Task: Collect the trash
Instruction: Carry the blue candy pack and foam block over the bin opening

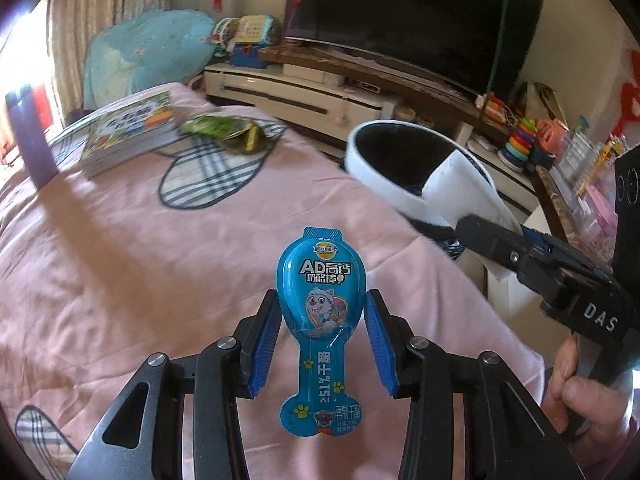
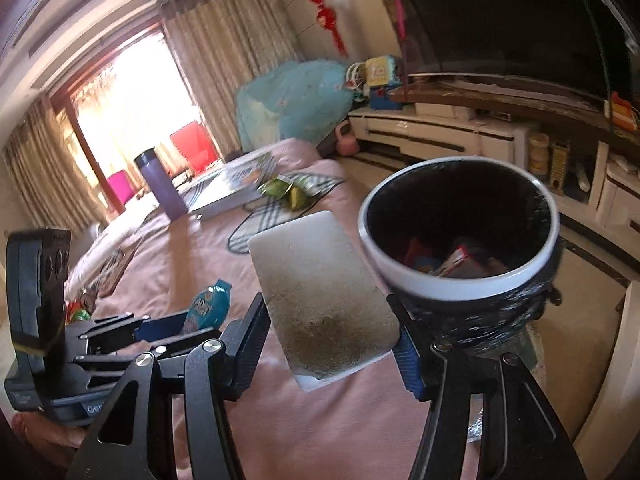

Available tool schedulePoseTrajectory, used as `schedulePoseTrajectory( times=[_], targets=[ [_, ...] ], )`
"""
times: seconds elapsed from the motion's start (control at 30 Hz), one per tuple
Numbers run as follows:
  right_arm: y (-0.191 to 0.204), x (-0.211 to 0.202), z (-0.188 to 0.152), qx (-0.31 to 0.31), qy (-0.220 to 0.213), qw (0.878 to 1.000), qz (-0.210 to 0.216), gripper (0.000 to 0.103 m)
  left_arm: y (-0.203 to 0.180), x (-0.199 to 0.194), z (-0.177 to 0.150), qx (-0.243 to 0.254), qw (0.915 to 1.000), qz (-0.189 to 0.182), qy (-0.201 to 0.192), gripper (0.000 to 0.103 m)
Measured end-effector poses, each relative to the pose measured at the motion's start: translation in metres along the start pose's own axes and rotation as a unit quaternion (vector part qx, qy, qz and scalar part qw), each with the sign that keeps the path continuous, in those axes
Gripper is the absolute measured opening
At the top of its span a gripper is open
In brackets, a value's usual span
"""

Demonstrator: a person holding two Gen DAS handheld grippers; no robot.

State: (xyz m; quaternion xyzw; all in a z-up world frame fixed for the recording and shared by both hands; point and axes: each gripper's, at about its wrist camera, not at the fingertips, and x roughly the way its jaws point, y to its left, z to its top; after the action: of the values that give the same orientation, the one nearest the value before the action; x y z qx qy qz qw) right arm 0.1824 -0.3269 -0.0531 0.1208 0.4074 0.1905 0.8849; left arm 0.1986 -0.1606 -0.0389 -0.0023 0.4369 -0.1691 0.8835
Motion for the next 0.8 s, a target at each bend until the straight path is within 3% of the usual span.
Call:
schedulePoseTrajectory(
  times=[0.8],
  targets=[
    [-0.073,-0.007,0.048,0.032,-0.024,0.999,-0.034,0.059,-0.053,0.045,0.057,0.059,0.9982,-0.006,-0.005,0.041]
  ],
)
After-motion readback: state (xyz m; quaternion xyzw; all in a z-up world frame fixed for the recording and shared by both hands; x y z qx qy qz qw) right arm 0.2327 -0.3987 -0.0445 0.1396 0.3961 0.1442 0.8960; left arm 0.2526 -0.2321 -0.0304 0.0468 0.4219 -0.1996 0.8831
